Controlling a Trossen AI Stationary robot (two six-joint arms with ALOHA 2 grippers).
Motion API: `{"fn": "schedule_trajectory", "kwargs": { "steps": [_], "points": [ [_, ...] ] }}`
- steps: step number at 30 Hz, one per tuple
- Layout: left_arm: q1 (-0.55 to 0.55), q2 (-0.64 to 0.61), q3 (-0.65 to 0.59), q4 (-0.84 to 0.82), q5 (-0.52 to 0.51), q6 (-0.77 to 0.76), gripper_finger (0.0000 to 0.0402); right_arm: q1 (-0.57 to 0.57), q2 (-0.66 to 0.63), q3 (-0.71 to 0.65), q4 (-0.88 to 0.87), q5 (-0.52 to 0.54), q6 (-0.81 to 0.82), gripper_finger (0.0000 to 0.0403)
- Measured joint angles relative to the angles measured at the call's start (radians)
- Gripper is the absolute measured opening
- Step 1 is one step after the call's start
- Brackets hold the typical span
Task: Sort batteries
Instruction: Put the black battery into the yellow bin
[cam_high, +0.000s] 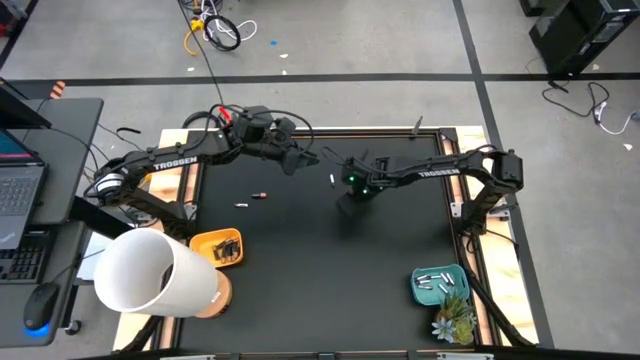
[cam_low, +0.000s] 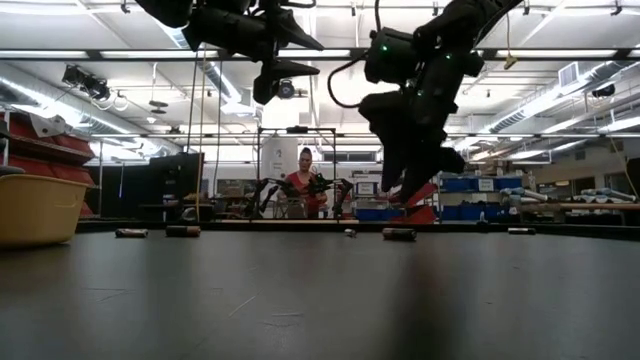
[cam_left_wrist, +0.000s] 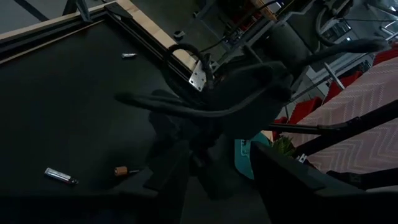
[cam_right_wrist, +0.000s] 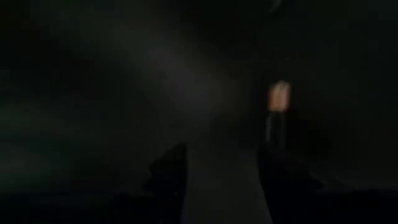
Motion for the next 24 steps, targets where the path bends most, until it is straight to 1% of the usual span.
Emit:
{"fn": "schedule_trajectory", "kwargs": {
  "steps": [2, 5, 11, 15, 19, 24],
  "points": [
    [0.000, 0.000, 0.000, 0.005, 0.000, 0.000, 0.0186, -0.006, 0.000, 0.004, -0.001, 0.045, 0.000, 0.0195],
    [0.000, 0.000, 0.000, 0.010, 0.000, 0.000, 0.0186, -0.029, 0.000, 0.004, -0.016, 0.056, -0.010, 0.0201],
    [0.000, 0.000, 0.000, 0.033, 0.000, -0.001, 0.0186, -0.069, 0.000, 0.004, -0.035, 0.085, -0.076, 0.0194],
    [0.000, 0.000, 0.000, 0.033, 0.000, -0.001, 0.0186, -0.096, 0.000, -0.013, -0.020, 0.084, -0.103, 0.0190],
    [0.000, 0.000, 0.000, 0.032, -0.003, -0.001, 0.0186, -0.112, 0.000, -0.059, -0.003, 0.076, -0.114, 0.0190],
    [0.000, 0.000, 0.000, 0.032, -0.009, -0.001, 0.0186, -0.132, 0.000, -0.119, 0.076, 0.056, -0.117, 0.0190]
  ]
}}
